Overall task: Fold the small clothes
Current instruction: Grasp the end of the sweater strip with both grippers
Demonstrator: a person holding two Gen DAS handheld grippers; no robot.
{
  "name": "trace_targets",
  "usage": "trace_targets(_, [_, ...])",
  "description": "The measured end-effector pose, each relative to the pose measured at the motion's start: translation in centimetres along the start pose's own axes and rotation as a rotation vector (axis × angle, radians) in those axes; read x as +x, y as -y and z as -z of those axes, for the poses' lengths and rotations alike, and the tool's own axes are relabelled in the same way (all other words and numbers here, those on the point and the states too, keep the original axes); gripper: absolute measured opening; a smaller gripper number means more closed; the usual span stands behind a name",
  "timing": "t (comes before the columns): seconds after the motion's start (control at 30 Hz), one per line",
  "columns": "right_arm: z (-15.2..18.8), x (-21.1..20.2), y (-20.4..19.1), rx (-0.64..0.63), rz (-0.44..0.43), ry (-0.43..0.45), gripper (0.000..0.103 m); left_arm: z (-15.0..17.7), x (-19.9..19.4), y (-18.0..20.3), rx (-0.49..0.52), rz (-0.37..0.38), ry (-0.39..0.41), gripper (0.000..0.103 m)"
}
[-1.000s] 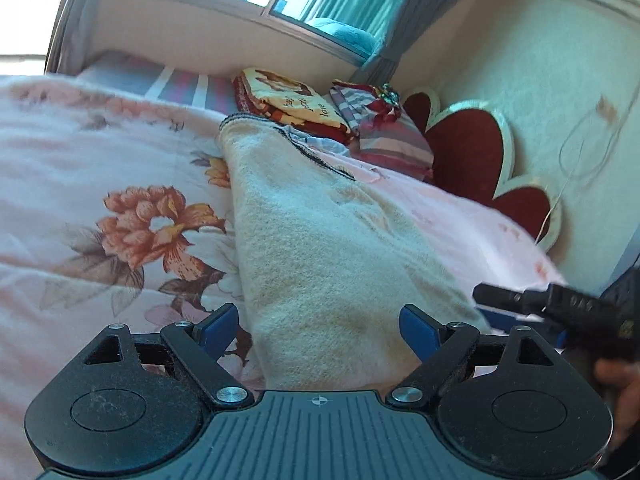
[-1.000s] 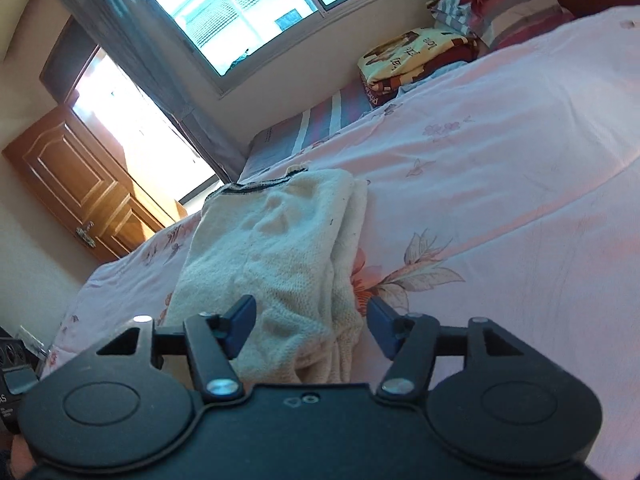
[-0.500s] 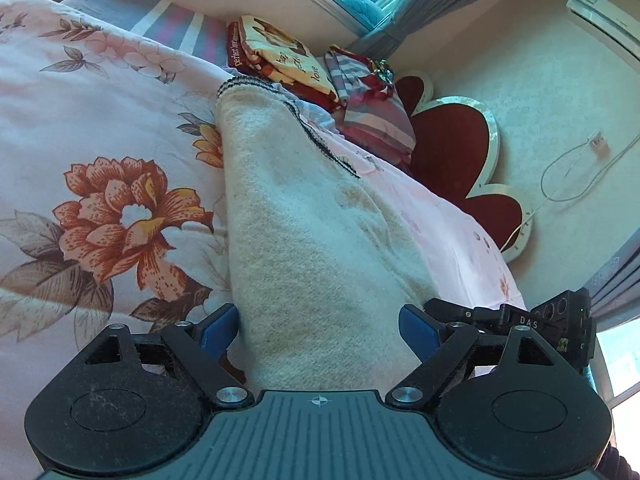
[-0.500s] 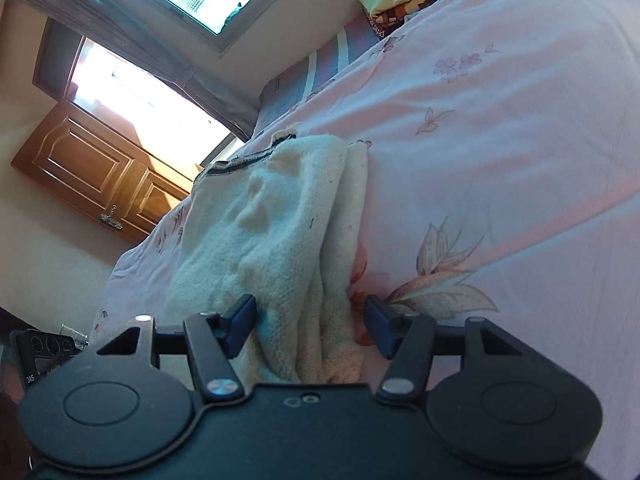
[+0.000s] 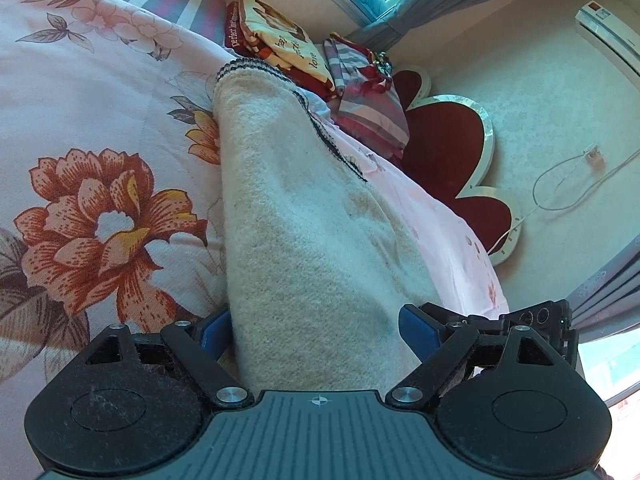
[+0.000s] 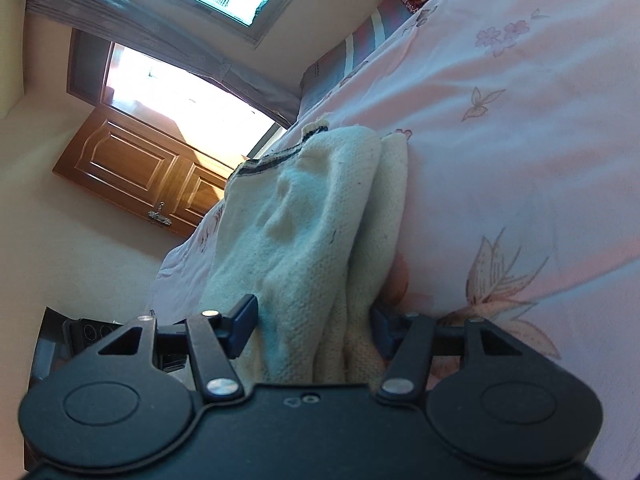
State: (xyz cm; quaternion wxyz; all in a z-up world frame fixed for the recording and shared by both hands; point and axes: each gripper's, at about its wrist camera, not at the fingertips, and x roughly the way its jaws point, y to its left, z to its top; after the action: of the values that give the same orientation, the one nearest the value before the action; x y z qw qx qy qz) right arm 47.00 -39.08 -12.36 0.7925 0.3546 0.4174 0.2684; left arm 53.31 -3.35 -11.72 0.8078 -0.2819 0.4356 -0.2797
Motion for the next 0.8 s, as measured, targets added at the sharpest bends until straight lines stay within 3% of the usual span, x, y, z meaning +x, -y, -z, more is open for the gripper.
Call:
trace_targets(0.07, [-0.2, 0.0, 0.0, -0.017, 0.013, 0.001, 0.046, -0.2, 0.4, 0.0, 0.005, -0.003, 0.002, 0.083])
trace_targets(0.1, [-0.2, 0.2, -0.3, -0.033, 0.027, 0.003, 0.044, -0.3, 0.5, 0.2, 0.012, -0.024, 0.012, 0.071])
trace_targets(0.13, [-0.2, 0.4, -0.7, -0.052, 0.044, 0.008, 0.044, -0.5, 0.8, 0.3, 0.022, -0.048, 0.023, 0.066])
trace_targets(0.3, [0.5, 0.8, -3.2, -0.174, 0.121, 0.040, 0.033, -0.5, 1.3, 1.1, 0.048, -0.069, 0.053, 0.057])
trace_targets(0.8, [2.1, -2.7, -7.2, -0.272, 0.106, 0.149, 0.028, -1.2, -2.5, 4.4, 0.127, -0.020, 0.089, 0.053])
